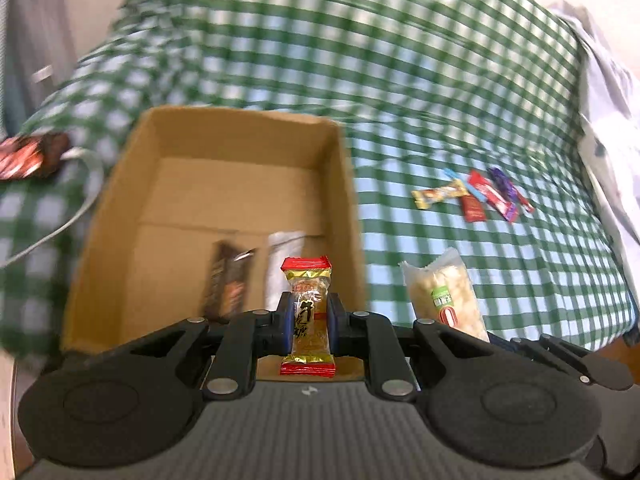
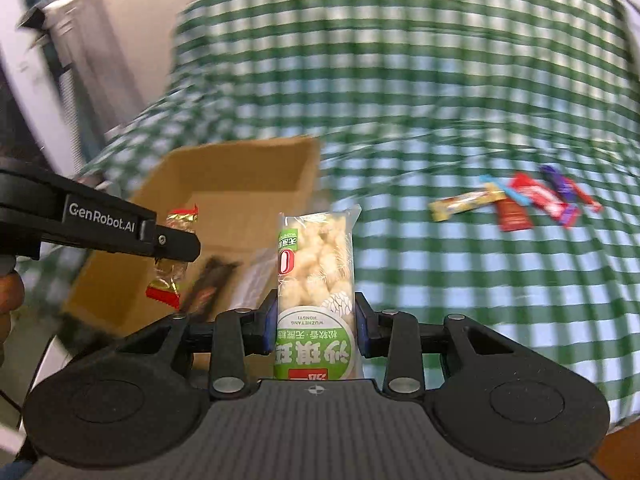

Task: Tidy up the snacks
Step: 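Carry the red candy and peanut bar into the box with both tools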

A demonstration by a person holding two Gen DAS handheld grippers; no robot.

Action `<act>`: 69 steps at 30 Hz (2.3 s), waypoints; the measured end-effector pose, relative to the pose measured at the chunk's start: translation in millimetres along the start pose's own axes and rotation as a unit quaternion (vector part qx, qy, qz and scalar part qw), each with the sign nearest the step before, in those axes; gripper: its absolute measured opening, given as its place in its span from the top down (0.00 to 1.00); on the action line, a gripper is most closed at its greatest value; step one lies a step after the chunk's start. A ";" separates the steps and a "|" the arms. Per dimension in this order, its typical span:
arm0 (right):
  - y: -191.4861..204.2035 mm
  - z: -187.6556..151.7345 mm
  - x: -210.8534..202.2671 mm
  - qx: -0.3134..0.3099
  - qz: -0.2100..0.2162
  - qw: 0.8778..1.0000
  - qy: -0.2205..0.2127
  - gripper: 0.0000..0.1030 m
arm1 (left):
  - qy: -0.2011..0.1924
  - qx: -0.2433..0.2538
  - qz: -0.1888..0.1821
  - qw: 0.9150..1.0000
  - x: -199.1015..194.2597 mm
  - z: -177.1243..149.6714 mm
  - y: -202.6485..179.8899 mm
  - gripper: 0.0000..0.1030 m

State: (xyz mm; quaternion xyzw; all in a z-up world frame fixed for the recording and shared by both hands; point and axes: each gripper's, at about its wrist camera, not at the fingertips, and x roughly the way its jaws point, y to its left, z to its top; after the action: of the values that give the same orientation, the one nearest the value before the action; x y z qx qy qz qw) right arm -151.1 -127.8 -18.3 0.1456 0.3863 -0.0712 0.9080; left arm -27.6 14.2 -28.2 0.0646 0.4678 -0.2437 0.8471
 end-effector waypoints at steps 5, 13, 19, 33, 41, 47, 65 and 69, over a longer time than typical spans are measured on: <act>44.8 -4.5 -8.7 -0.037 0.018 0.999 0.005 0.63 | -0.009 -0.039 0.017 0.999 -25.1 -21.4 50.8 0.83; 81.7 -6.6 -20.5 -0.074 0.015 0.997 0.003 0.63 | -0.023 -0.064 0.013 0.998 -42.9 -30.4 79.7 0.83; 86.3 -10.0 -23.3 -0.084 0.010 0.996 0.006 0.63 | -0.013 -0.067 0.013 0.998 -37.3 -23.1 83.1 0.83; 70.6 13.1 24.7 -0.081 0.010 0.997 0.011 0.63 | -0.001 -0.054 0.025 0.998 2.9 18.4 82.9 0.83; 62.6 29.7 67.4 -0.073 0.016 0.997 0.025 0.63 | 0.022 -0.053 0.038 0.998 49.7 41.2 91.8 0.83; 60.3 37.0 99.1 -0.070 0.018 0.996 0.044 0.63 | 0.040 -0.045 0.050 0.997 85.5 54.0 94.8 0.83; 49.9 37.0 159.3 -0.066 0.015 0.994 0.084 0.63 | 0.081 -0.022 0.072 0.994 147.8 61.4 94.1 0.82; 49.5 47.2 157.5 -0.063 0.029 0.996 0.064 0.48 | 0.056 -0.021 0.100 0.993 131.1 67.3 97.4 0.02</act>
State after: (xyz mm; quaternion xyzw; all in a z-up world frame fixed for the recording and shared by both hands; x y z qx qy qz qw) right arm 1.9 -98.6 -90.6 0.1031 0.4428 -0.0111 0.8906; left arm 127.9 30.3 -110.5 0.1066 0.5106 -0.1436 0.8410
